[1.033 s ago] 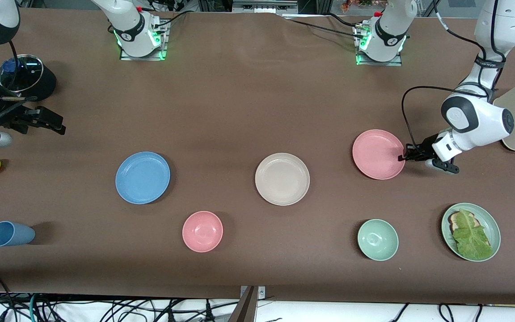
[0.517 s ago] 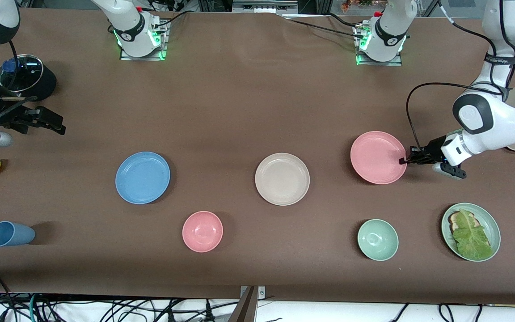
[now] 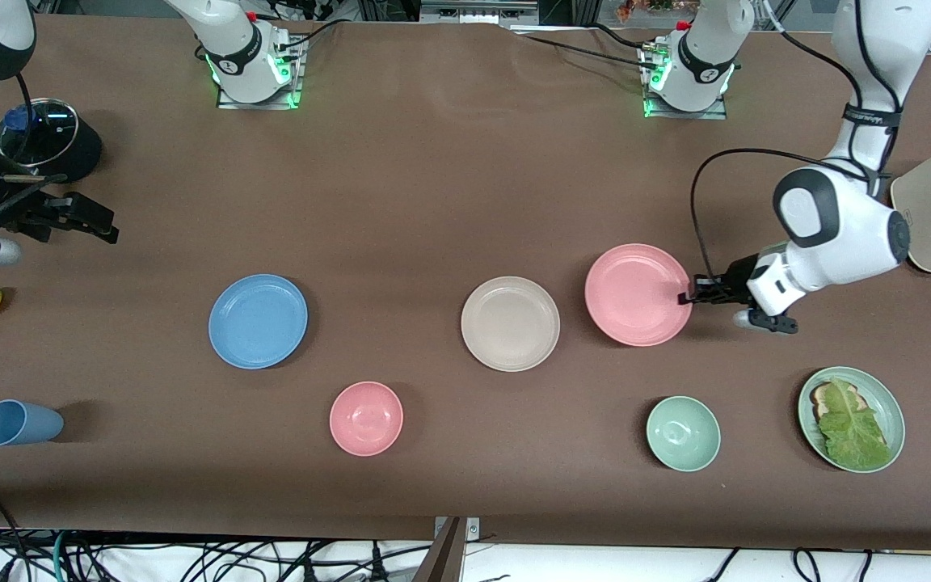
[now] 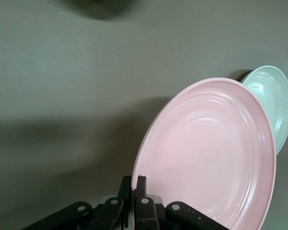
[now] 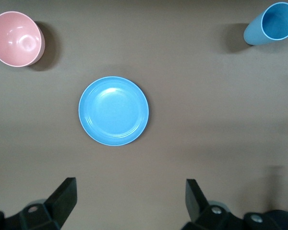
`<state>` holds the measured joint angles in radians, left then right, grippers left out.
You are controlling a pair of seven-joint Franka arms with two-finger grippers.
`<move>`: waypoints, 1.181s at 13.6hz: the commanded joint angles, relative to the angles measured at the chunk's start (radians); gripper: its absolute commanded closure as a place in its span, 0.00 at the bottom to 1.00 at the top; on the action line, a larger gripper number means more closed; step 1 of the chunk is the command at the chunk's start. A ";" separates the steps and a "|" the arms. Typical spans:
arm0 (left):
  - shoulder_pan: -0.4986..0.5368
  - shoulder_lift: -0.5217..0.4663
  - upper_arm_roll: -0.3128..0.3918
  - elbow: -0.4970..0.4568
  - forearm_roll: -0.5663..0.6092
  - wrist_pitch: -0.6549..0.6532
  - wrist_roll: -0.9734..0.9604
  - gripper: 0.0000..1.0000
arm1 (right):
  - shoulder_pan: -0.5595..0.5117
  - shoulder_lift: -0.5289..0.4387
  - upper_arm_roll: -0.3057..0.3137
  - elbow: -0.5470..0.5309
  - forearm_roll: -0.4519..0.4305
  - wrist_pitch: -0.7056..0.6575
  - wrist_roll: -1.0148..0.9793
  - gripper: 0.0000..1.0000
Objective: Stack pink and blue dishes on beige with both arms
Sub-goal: 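Slide the pink plate with the left gripper onto the beige plate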
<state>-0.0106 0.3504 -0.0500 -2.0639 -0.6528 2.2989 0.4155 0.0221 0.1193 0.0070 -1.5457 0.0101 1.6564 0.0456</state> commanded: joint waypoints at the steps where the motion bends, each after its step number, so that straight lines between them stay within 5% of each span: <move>1: -0.063 0.005 0.009 0.043 -0.005 -0.006 -0.104 1.00 | -0.004 -0.020 0.004 -0.017 -0.004 0.000 0.002 0.00; 11: -0.337 0.099 0.009 0.082 -0.007 0.226 -0.437 1.00 | -0.008 -0.010 0.002 -0.014 -0.015 0.011 0.000 0.00; 16: -0.394 0.179 0.009 0.137 -0.010 0.290 -0.512 1.00 | -0.019 0.003 0.002 -0.002 -0.009 0.008 0.011 0.00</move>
<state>-0.3825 0.4877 -0.0540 -1.9802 -0.6528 2.5795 -0.0690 0.0142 0.1239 0.0018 -1.5461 0.0090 1.6583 0.0456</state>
